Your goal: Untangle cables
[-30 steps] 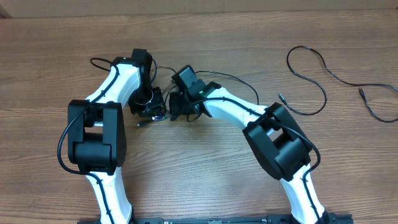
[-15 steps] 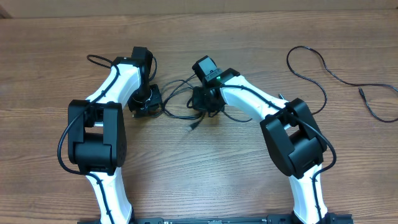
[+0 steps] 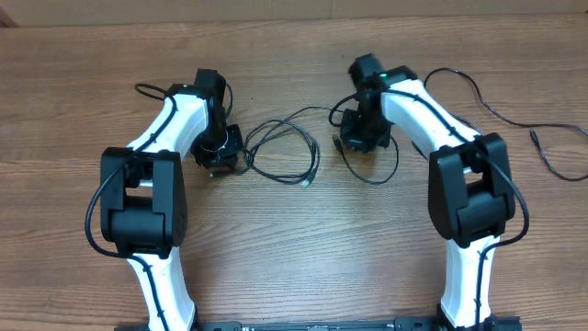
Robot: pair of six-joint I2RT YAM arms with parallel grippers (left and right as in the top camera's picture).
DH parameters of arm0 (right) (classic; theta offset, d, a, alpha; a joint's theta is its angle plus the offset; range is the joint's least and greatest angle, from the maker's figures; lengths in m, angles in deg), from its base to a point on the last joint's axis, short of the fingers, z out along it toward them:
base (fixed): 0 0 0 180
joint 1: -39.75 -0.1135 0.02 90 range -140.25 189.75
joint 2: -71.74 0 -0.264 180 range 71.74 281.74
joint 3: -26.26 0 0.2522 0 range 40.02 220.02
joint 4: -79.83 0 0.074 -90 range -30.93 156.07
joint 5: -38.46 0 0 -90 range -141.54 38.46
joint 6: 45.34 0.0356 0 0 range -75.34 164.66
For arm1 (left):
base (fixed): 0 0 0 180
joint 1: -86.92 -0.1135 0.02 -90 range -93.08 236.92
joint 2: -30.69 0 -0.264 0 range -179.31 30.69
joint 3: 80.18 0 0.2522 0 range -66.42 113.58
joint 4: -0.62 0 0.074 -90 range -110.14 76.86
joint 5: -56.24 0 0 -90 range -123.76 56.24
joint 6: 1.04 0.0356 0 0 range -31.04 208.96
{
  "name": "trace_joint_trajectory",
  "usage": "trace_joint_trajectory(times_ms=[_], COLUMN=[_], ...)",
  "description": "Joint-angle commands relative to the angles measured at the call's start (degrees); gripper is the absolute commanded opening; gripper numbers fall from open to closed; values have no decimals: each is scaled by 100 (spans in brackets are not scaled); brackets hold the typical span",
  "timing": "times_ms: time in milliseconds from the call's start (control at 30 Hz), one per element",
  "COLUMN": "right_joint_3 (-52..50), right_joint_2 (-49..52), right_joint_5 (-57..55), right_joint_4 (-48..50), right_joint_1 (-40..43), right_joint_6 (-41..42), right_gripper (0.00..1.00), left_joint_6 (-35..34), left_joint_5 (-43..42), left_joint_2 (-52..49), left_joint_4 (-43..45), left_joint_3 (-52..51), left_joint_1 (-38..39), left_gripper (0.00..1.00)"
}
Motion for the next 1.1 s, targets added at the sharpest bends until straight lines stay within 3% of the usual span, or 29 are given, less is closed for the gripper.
trace_joint_trajectory(times_ms=[0,233,500,800,900,967,1067], right_joint_3=[146,146,146,144,136,136,136], right_joint_2=[15,15,17,184,205,205,205], right_joint_5=[1226,1287,1268,1266,1266,1268,1467], right_joint_4=[50,319,844,1259,1283,1263,1191], right_joint_1=[-221,-557,-1012,-1379,-1405,-1405,-1405], right_joint_6=[-914,-1071,-1049,-1049,-1049,-1047,-999], right_gripper=[19,20,23,23,25,34,37], left_joint_6=[245,-37,-1005,-1051,-1049,-997,-813], left_joint_5=[-426,-413,302,-295,-297,-304,-557], left_joint_2=[-22,-22,-24,-24,-24,-24,-24], left_joint_4=[-400,-1526,-1224,70,116,103,57], left_joint_3=[675,1598,623,-293,-295,-295,-293], left_joint_1=[-70,-87,-61,-61,-61,-61,-72], left_gripper=[15,33,36,31,16,6,4])
